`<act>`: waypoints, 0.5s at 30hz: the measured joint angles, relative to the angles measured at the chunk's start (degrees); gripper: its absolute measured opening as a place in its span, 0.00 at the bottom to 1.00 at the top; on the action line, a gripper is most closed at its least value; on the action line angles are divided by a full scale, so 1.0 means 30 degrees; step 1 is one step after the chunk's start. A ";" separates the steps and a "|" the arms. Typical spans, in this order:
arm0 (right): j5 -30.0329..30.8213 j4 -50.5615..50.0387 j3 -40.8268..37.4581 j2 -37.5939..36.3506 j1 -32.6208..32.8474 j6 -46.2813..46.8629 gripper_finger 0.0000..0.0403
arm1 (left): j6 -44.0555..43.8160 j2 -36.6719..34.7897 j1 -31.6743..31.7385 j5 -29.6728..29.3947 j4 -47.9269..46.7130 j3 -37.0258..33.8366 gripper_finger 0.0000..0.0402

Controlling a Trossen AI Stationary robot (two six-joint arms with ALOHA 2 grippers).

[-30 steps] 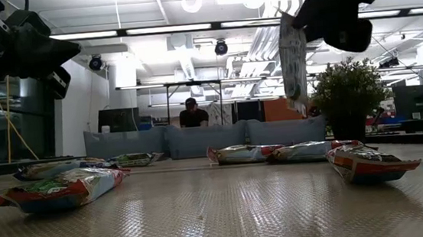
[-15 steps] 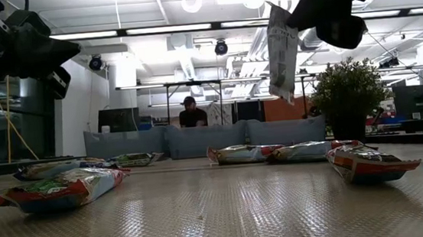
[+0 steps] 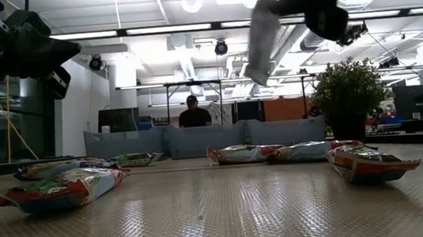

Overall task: Pick and place Granola Bars by type
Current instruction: Put the yellow granola bar into the middle black bin

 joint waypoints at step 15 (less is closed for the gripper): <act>-1.0010 1.2985 0.0000 -0.0011 -0.2286 -0.4985 0.00 | 0.0000 0.0004 0.0006 -0.0016 0.0000 0.0000 0.00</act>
